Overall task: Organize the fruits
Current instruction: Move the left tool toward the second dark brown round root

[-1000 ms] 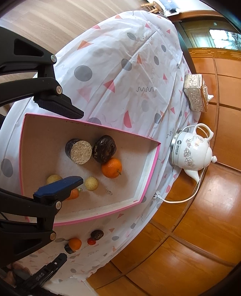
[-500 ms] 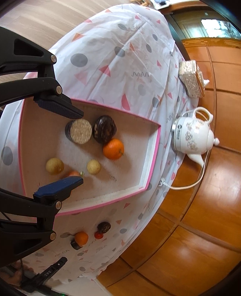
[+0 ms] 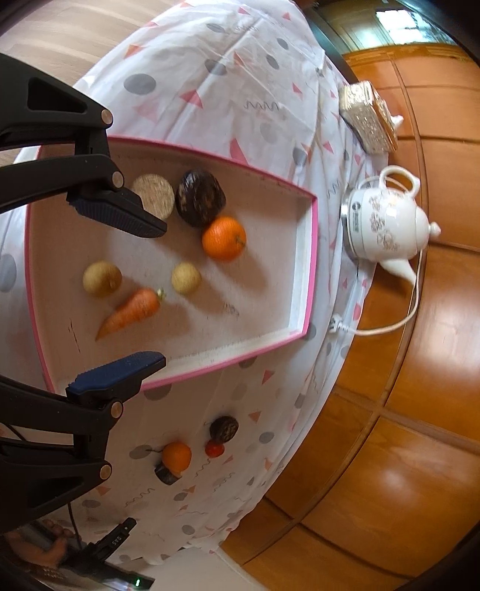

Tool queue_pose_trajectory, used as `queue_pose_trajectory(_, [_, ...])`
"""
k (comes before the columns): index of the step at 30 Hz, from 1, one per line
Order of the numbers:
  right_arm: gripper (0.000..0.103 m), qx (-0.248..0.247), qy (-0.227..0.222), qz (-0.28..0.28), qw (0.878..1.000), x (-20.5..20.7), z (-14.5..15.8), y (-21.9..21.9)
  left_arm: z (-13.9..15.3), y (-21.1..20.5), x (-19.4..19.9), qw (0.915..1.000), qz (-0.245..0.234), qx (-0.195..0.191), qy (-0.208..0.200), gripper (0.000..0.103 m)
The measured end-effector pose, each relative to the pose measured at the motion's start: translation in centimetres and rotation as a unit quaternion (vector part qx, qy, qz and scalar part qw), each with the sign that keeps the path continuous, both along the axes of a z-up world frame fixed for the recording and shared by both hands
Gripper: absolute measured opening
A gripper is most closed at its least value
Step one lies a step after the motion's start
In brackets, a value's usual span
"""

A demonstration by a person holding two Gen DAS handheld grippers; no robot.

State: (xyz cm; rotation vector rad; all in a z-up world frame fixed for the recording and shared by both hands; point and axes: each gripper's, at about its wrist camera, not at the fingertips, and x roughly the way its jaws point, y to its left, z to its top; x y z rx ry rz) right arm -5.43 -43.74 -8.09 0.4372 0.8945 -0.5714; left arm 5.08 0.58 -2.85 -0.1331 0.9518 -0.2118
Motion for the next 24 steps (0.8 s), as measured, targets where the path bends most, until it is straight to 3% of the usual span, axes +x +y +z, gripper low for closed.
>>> queue_pose_trajectory(15, [0.036,-0.036,-0.001,-0.055,0.998,-0.6,-0.7,-2.4,0.6,-8.4,2.6,0.9941,-0.106,0.023,-0.01,0.065])
queue_pose_trajectory(24, [0.04,-0.038,-0.005,-0.055,0.998,-0.2,-1.0,-2.6,-0.1,-13.6,5.4,0.988,-0.151,0.033,-0.009,0.064])
